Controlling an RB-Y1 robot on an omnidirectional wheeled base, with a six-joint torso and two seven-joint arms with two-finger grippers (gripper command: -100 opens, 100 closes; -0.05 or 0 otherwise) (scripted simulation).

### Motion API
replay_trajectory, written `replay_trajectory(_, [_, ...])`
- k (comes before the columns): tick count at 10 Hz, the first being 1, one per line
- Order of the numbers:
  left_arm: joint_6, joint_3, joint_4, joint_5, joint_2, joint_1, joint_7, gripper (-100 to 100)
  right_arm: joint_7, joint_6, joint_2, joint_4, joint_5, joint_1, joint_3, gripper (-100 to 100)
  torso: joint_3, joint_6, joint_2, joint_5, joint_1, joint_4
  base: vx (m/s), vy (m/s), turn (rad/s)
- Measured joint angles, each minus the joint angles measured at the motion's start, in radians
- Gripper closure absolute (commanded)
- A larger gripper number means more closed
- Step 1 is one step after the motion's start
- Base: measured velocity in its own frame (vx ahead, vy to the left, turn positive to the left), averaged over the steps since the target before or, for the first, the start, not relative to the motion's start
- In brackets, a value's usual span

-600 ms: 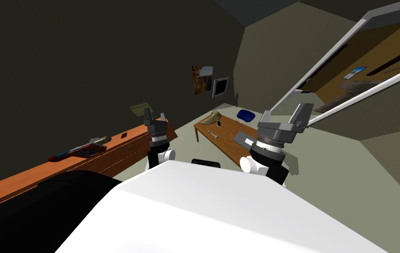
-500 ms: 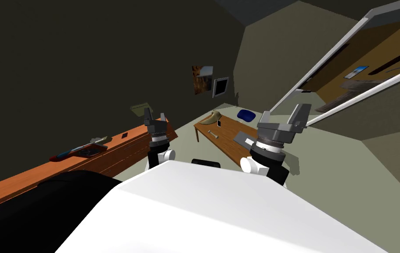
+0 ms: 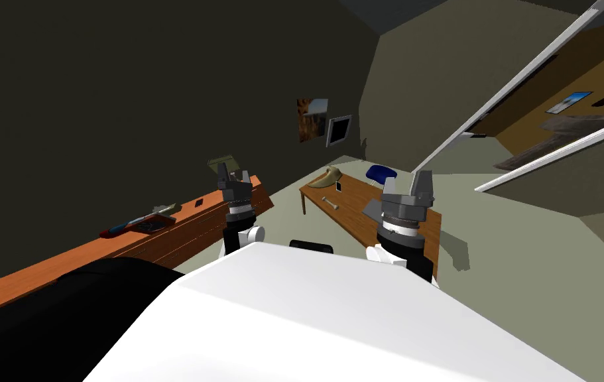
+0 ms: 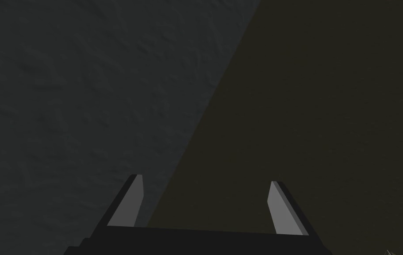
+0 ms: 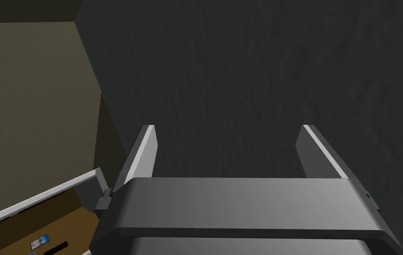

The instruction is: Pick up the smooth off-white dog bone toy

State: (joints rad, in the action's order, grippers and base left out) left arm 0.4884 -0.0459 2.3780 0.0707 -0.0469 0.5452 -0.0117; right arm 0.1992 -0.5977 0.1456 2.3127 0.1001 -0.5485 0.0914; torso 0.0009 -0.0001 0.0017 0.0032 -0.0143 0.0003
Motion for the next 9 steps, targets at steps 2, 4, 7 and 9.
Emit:
replay_trajectory(2, [0.0, 0.0, 0.0, 0.0, 0.0, 0.0, 0.0, 0, 0.039, -0.01, 0.047, -0.03, 0.0, -0.039, 0.013, -100, 0.0, 0.0, 0.0, 0.001, -0.002, 0.0, -0.02, 0.244, 0.2])
replay_trajectory(4, [0.0, 0.0, 0.0, 0.0, 0.0, 0.0, 0.0, 0, 0.086, -0.023, 0.078, -0.079, -0.015, -0.084, 0.042, -100, 0.0, 0.0, -0.001, 0.001, -0.002, 0.0, 0.012, 0.226, 0.201])
replay_trajectory(7, [0.0, 0.0, 0.0, 0.0, 0.0, 0.0, 0.0, 0, 0.138, -0.022, 0.126, -0.171, -0.036, -0.159, 0.058, -100, -0.002, 0.0, -0.004, 0.0, 0.001, -0.001, 0.061, 0.178, 0.222])
replay_trajectory(9, [0.0, 0.0, 0.0, 0.0, 0.0, 0.0, 0.0, 0, 0.161, -0.009, 0.134, -0.212, -0.053, -0.194, 0.072, -100, -0.001, 0.0, -0.002, -0.001, 0.007, 0.0, 0.04, 0.08, 0.159])
